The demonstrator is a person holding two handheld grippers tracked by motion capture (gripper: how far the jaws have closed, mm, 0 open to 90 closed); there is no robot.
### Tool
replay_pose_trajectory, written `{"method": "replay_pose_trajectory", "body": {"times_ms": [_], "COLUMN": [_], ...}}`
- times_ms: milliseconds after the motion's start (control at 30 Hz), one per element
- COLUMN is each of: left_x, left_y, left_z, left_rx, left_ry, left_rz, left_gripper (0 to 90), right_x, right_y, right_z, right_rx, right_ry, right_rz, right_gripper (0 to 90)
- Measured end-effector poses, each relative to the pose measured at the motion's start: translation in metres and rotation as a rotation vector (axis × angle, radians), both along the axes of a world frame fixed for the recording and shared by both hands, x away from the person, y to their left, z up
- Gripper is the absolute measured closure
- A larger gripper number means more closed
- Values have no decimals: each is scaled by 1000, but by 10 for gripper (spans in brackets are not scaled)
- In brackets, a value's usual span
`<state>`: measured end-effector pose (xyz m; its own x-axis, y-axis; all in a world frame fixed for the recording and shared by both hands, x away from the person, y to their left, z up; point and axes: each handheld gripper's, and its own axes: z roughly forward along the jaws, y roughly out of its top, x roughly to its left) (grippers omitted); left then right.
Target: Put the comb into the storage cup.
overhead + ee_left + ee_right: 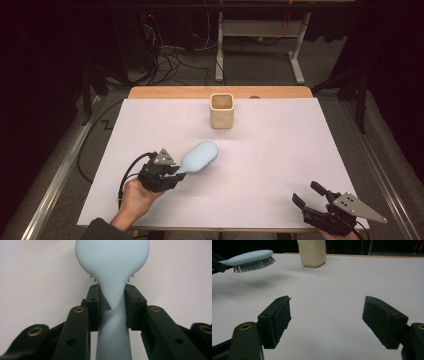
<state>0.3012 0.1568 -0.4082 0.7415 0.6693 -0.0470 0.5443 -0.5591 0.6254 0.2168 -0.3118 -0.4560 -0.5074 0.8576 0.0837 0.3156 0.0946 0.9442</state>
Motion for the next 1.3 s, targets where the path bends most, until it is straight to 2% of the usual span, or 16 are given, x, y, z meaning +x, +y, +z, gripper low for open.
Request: {"method": "replay_pose_trajectory", "body": {"times_ms": [100,400,633,1133,1300], "left_x": [-4,-16,-19,-22,-24], "left_y": [1,-3,-9,-23,-28], "left_z": [-1,-3,-1,5,4], "left_rx": [-3,-27,-41,-63,-56], "left_ry": [4,-21,-35,-63,-70], "left_rz": [-2,-17,-32,-68,-82], "left_gripper": [690,690,690,690,690], "right_x": [0,2,4,13,17], "right_y": [5,23,41,81,91], "right_z": [1,3,5,5,4], "right_rx": [-2,9,12,30,45], "right_ry": [-2,-7,-6,30,49], "right_rz": [11,66,118,216,237], "right_gripper": [232,232,232,228,222]}}
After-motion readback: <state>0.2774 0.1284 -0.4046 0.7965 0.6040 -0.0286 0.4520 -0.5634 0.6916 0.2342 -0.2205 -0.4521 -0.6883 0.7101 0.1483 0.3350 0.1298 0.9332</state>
